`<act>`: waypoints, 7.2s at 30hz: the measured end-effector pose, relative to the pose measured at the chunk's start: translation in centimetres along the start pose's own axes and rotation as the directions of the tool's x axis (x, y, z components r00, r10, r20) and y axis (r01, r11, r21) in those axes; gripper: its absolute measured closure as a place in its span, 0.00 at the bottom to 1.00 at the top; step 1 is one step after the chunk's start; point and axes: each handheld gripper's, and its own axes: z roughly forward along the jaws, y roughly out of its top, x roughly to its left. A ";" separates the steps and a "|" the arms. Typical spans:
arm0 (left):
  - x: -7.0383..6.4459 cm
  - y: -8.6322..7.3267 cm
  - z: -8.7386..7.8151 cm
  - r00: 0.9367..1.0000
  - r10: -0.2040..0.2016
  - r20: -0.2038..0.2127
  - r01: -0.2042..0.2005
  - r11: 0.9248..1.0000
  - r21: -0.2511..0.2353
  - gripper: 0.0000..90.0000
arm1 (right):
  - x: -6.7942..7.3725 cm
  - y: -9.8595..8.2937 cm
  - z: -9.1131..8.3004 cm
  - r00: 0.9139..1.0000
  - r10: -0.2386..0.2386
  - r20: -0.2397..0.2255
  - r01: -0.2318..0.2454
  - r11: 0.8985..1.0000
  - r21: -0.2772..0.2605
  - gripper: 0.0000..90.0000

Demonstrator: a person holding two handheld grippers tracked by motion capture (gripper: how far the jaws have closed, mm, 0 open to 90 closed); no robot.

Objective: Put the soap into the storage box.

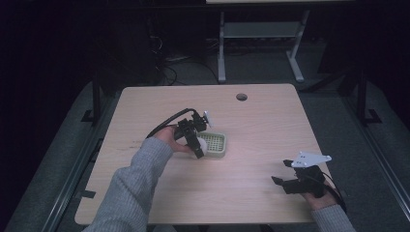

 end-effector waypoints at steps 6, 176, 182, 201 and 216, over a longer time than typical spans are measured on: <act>0.6 0.8 -0.2 1.000 -0.005 0.007 0.005 1.000 -0.009 0.26 | 0.0 0.0 0.0 1.000 0.003 0.002 -0.003 1.000 -0.002 0.27; 2.1 3.3 0.2 0.995 -0.098 -0.025 0.097 0.994 -0.044 0.23 | 0.0 0.0 0.0 1.000 0.002 0.000 -0.002 1.000 -0.003 0.27; 1.6 2.8 -0.1 0.996 -0.082 -0.021 0.081 0.995 -0.052 0.23 | 0.0 -0.1 -0.1 1.000 0.003 0.005 -0.002 1.000 -0.004 0.27; 0.2 0.3 -0.8 0.996 -0.085 -0.025 0.082 0.993 -0.087 0.23 | 0.0 -0.1 -0.1 1.000 0.001 0.011 -0.001 1.000 0.004 0.27; -1.3 -1.1 -1.1 0.998 -0.063 -0.032 0.059 0.992 -0.110 0.23 | 0.2 -0.1 0.0 1.000 -0.002 0.019 0.001 1.000 0.014 0.27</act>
